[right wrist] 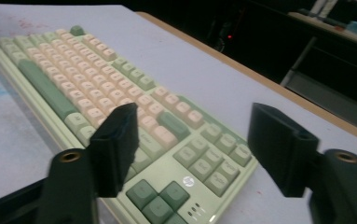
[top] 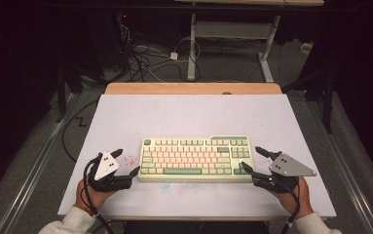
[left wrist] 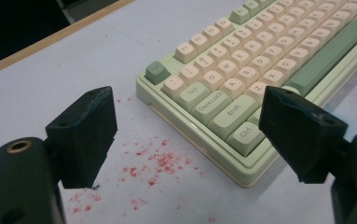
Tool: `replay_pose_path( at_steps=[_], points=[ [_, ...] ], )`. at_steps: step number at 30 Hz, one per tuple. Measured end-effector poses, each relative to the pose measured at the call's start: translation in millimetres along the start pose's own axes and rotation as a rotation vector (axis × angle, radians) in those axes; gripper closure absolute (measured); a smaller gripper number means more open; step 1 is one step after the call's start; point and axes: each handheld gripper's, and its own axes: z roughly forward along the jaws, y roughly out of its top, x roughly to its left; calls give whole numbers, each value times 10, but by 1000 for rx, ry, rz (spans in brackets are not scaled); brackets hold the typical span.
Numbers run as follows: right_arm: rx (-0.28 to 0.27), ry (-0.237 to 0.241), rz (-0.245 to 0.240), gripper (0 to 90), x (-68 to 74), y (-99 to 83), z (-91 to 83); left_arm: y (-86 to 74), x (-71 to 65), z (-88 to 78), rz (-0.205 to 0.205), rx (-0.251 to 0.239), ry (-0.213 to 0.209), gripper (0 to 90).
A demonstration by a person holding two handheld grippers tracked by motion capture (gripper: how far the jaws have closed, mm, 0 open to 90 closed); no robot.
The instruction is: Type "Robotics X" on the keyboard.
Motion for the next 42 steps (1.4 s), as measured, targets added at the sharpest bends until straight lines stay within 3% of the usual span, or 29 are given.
replay_pose_path(
  at_steps=[1, 6, 10, 16, 23, 33, 42],
  points=[
    [3, 3, -4, 396, 7, 14, 23, 1, 10, -1, -4, 2, 0, 187],
    [46, 51, -17, 649, 24, 80, 139, 12, 50, 14, -18, 14, -1, 223],
    [80, 85, -15, 769, 25, 121, 226, 40, 73, 31, -25, 29, -12, 327],
    [93, 122, -19, 897, 61, 196, 342, 113, 102, 69, -12, 73, -47, 684],
    [113, 160, -40, 900, 143, 293, 512, 194, 121, 125, -4, 117, -84, 871],
    [139, 191, -65, 900, 241, 395, 761, 285, 61, 177, 23, 144, -133, 871],
    [149, 204, -86, 900, 282, 385, 765, 415, -49, 318, 60, 159, -176, 872]
  ],
)
